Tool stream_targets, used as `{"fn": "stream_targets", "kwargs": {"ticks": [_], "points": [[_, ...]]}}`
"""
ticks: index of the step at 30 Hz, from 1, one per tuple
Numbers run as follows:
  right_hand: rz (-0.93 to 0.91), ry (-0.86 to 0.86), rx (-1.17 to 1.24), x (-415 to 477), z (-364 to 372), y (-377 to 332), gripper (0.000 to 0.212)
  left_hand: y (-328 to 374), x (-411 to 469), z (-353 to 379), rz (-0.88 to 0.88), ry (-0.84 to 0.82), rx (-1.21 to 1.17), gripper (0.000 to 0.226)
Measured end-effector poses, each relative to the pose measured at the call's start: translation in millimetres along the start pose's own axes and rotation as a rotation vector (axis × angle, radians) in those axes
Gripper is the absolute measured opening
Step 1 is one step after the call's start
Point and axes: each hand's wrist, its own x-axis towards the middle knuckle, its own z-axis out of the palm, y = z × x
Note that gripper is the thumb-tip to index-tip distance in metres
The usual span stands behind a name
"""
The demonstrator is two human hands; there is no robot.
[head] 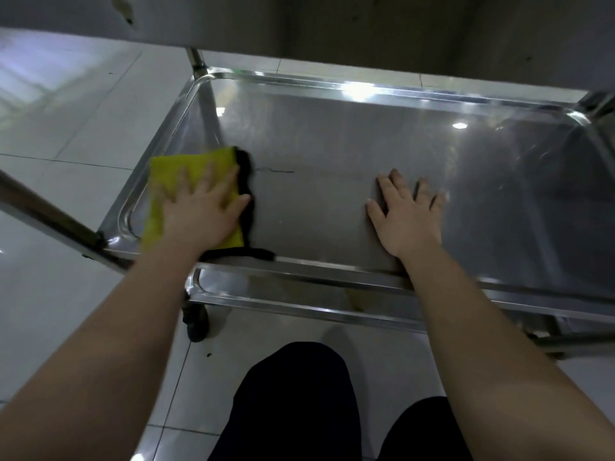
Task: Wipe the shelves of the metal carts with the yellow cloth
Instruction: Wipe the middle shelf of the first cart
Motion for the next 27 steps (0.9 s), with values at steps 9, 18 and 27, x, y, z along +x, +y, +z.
{"fn": "stream_targets", "kwargs": {"ticks": [9,18,27], "points": [[-0.022,0.049,0.075,4,4,13,0.053,172,-47,23,0.377,-0.032,0.006,0.064],[-0.015,0.055,0.058,2,2,10,0.052,-30,4,-1,0.089,0.011,-0.048,0.067],[-0.158,-0.086,-0.048,-21,11,-94,0.067,-26,2,-2,0.099,0.012,0.005,0.065]]}}
